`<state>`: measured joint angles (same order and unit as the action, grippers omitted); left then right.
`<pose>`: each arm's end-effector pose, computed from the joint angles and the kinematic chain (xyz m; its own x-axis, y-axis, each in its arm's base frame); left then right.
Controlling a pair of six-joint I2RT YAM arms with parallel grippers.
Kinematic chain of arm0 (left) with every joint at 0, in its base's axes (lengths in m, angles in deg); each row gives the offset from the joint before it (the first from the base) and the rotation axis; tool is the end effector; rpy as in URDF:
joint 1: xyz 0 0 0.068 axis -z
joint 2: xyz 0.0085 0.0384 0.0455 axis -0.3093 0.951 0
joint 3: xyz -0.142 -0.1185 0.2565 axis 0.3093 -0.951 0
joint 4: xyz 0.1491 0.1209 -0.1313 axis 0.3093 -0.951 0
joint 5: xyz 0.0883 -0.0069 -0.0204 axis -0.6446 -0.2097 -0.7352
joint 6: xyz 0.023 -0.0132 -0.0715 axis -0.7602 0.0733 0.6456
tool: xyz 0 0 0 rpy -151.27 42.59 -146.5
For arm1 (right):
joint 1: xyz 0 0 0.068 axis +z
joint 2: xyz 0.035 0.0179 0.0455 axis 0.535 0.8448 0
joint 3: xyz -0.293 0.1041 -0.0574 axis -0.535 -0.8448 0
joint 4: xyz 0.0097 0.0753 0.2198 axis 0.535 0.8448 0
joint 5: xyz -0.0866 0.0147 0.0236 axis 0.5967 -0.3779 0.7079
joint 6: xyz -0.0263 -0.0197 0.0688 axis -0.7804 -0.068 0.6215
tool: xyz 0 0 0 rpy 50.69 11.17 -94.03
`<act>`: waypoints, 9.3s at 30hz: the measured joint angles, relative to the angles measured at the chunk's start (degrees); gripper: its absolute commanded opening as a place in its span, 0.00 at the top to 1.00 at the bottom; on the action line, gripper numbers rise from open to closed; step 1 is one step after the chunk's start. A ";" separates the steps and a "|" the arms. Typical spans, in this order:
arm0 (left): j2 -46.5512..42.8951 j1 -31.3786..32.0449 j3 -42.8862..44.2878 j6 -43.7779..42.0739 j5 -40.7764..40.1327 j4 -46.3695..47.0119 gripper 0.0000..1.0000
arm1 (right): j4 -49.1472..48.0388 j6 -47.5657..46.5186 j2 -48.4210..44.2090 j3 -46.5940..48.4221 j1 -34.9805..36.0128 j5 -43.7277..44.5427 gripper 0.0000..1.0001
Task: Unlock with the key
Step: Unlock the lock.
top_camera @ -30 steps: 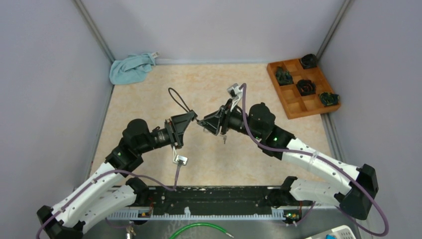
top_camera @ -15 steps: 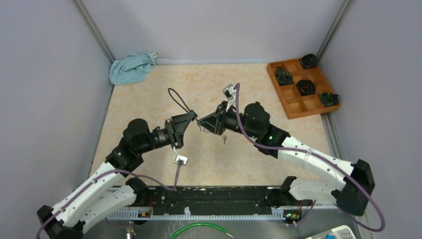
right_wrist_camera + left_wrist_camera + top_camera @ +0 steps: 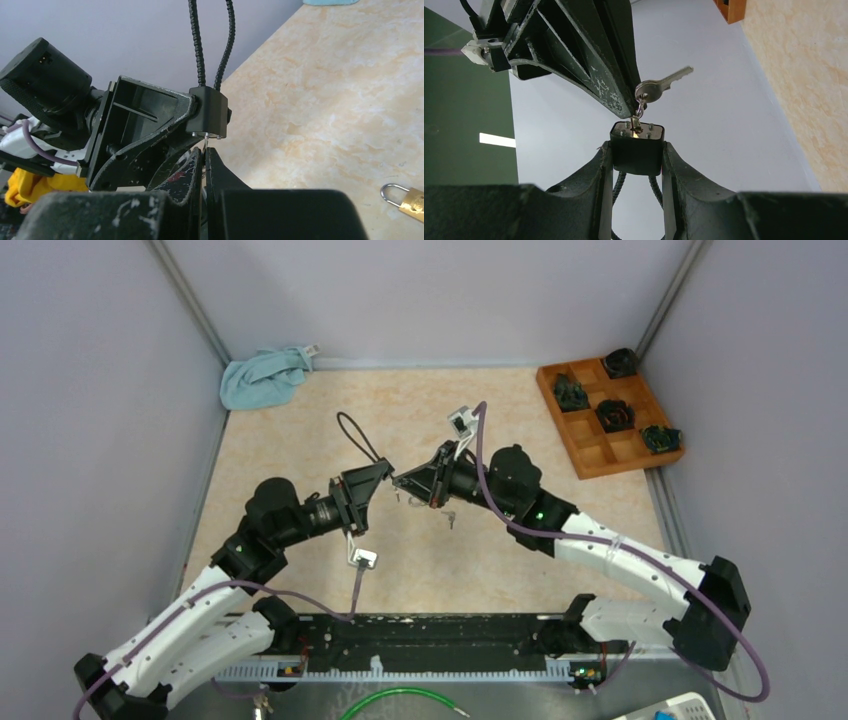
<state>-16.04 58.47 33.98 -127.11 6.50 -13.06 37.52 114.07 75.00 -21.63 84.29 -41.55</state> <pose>0.0834 -0.1058 0.3522 0.8489 0.3604 0.3867 -0.3157 -0.2410 0.9177 0.1395 0.2020 0.4003 -0.5138 0.2521 -0.8200 -0.7478 0.3368 0.5721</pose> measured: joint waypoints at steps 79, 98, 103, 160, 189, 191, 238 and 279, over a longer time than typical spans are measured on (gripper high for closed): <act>-0.44 0.07 4.02 2.12 -2.23 -7.67 1.00 | 9.03 -25.66 -1.42 3.52 4.55 5.16 0.47; -0.24 0.09 5.18 2.91 -3.21 -8.72 1.00 | -6.91 -24.63 6.25 3.43 10.51 21.03 0.86; -0.42 -0.07 5.99 4.79 -3.37 -8.63 0.64 | -9.03 -24.87 6.62 3.34 10.82 21.75 1.00; -0.87 1.31 11.52 19.21 2.23 -20.65 1.00 | 8.55 -16.85 -10.88 0.33 1.49 -5.86 0.67; 0.28 1.29 12.72 20.41 1.36 -22.34 1.00 | 4.26 -15.08 -2.60 0.96 0.87 -12.35 1.00; 0.31 1.29 13.05 20.83 1.36 -22.38 1.00 | 4.28 -15.34 -2.60 1.25 0.87 -12.15 1.00; -3.45 0.15 6.01 8.52 -3.06 -10.60 1.00 | 1.03 -2.71 2.19 4.57 2.93 -4.28 1.00; -5.99 1.84 -3.21 -3.28 4.76 3.48 1.00 | -15.10 35.93 -0.22 -7.02 -7.96 -19.78 0.26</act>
<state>-22.03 60.30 30.77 -130.38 11.26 -9.59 22.42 150.00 74.79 -28.65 76.33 -61.33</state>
